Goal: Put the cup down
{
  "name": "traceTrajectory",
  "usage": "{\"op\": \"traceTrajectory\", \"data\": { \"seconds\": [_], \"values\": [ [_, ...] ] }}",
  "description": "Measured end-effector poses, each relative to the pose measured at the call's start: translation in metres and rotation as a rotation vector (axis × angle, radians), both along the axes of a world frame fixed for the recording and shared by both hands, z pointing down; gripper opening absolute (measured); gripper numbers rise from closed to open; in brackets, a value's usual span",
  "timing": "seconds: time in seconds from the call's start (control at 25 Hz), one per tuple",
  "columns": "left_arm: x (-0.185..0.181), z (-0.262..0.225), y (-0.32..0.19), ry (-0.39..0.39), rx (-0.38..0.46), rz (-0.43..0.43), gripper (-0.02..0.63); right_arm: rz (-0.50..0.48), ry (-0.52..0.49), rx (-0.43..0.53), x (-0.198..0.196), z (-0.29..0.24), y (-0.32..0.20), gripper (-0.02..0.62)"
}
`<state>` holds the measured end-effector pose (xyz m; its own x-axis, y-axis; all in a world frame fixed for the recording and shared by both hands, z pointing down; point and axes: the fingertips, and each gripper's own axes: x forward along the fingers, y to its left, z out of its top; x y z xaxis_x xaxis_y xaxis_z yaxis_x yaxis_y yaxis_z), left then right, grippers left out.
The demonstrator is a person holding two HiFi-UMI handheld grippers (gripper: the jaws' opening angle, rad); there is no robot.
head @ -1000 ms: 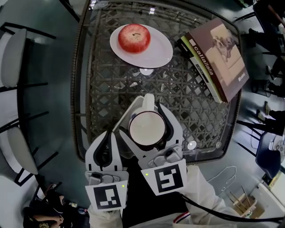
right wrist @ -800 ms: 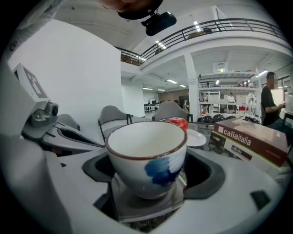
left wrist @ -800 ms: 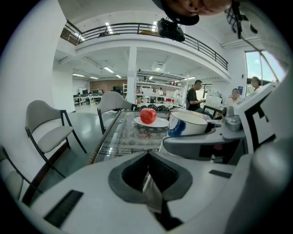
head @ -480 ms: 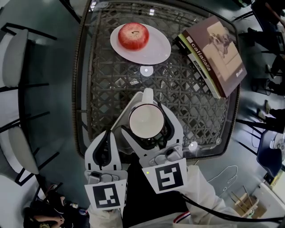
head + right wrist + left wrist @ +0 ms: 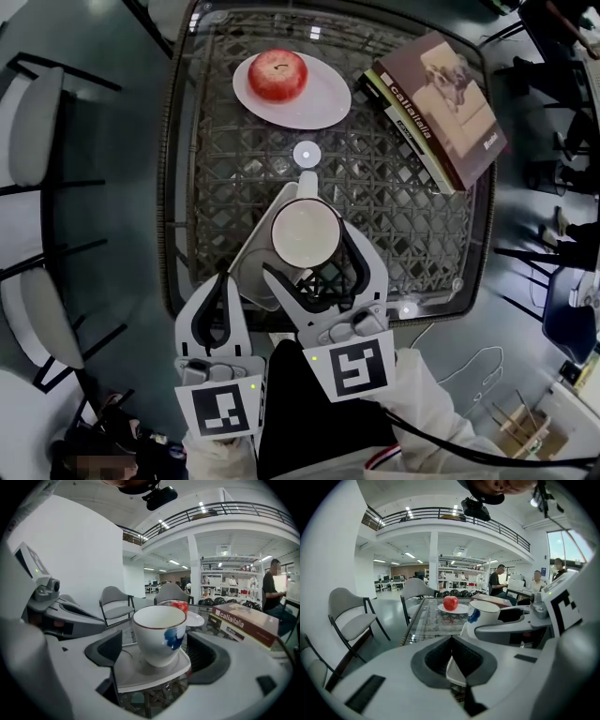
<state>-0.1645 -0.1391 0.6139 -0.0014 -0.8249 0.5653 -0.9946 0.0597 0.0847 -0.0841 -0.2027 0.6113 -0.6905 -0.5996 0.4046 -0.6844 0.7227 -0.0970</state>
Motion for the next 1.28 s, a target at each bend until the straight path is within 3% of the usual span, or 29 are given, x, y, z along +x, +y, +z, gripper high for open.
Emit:
{"op": "traceTrajectory", "data": {
  "seconds": [0.44,0.96,1.04,1.28],
  "values": [
    [0.006,-0.039,0.022,-0.03,0.055,0.039,0.011,0.037,0.003,0.017,0.021,-0.034,0.026,0.419],
    [0.018,-0.15,0.058,-0.087,0.207,0.108,0.011,0.01,-0.07,0.068,0.032,-0.143,0.073,0.417],
    [0.02,-0.169,0.066,-0.098,0.231,0.118,0.011,0.008,-0.079,0.083,0.036,-0.164,0.084,0.374],
    [0.033,-0.22,0.101,-0.111,0.269,0.143,0.011,0.029,-0.072,0.098,0.055,-0.213,0.124,0.342]
  ]
}}
